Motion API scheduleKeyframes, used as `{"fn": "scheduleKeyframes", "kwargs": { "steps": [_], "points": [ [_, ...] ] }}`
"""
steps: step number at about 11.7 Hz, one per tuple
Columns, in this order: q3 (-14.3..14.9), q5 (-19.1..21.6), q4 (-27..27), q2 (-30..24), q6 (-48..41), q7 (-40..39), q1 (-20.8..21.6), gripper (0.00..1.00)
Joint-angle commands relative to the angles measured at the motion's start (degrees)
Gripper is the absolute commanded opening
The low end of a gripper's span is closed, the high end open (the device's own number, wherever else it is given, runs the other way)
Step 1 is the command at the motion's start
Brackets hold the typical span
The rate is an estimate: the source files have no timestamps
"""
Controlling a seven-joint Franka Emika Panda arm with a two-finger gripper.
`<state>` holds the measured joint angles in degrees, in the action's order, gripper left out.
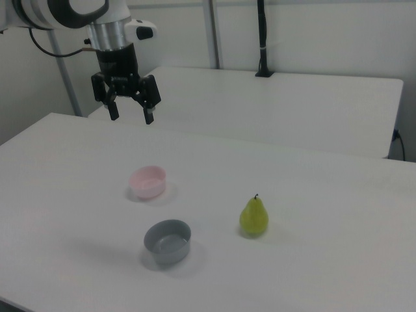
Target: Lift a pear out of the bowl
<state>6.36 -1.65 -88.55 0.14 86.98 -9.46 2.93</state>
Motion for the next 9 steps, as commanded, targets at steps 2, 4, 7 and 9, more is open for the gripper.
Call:
{"fn": "scheduleKeyframes", "kwargs": {
  "steps": [2,4,7,9],
  "points": [
    [0.23,4.54,-2.77,0.29,8.38,1.82,0.15,1.0],
    [0.06,4.9,-2.94,0.65,11.62,1.99,-0.21,1.0],
    [-0.03,4.99,-2.86,1.17,11.9,2.08,-0.29,1.0],
    [-0.73,4.82,-2.77,1.09,11.28,2.08,-0.29,1.0]
  ]
}}
